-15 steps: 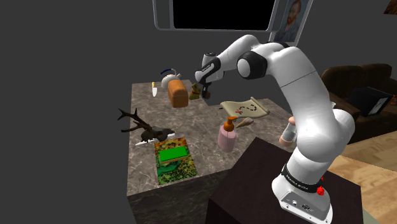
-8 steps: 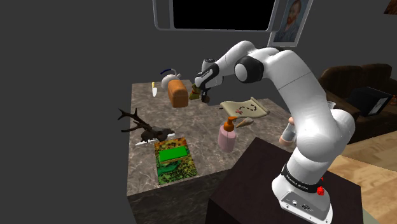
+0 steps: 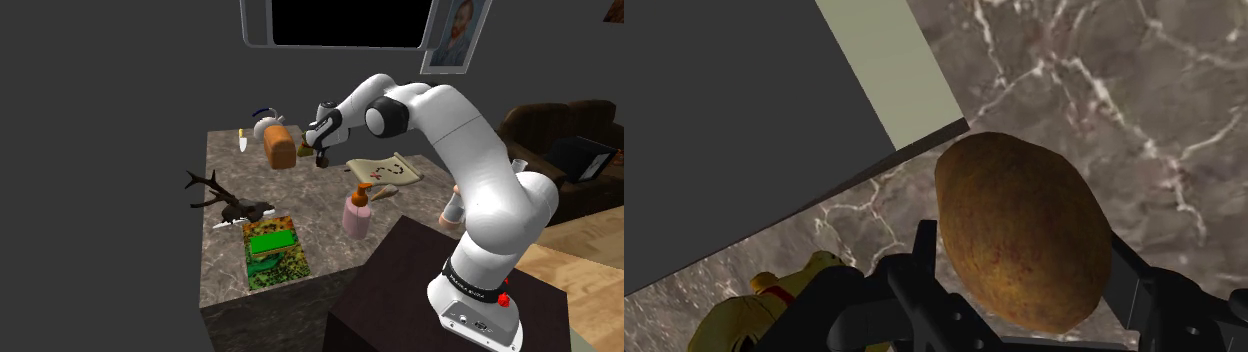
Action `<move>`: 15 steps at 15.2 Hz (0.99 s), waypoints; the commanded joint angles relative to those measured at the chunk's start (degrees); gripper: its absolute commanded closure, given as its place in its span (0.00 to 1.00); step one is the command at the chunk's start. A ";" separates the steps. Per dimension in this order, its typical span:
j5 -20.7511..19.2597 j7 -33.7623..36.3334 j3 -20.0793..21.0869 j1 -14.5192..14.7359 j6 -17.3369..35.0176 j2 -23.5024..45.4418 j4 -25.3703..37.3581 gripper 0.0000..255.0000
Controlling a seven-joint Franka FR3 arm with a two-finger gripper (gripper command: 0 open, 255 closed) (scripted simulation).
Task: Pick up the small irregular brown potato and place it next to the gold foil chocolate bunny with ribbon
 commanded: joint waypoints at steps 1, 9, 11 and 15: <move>0.05 0.00 0.07 -0.09 0.28 0.52 0.09 1.00; 0.01 0.17 0.04 -0.01 -0.05 0.72 0.60 0.00; 0.00 0.20 0.03 0.01 -0.12 0.74 0.69 0.00; -0.30 0.11 -0.52 0.94 -0.23 -3.65 -3.63 0.00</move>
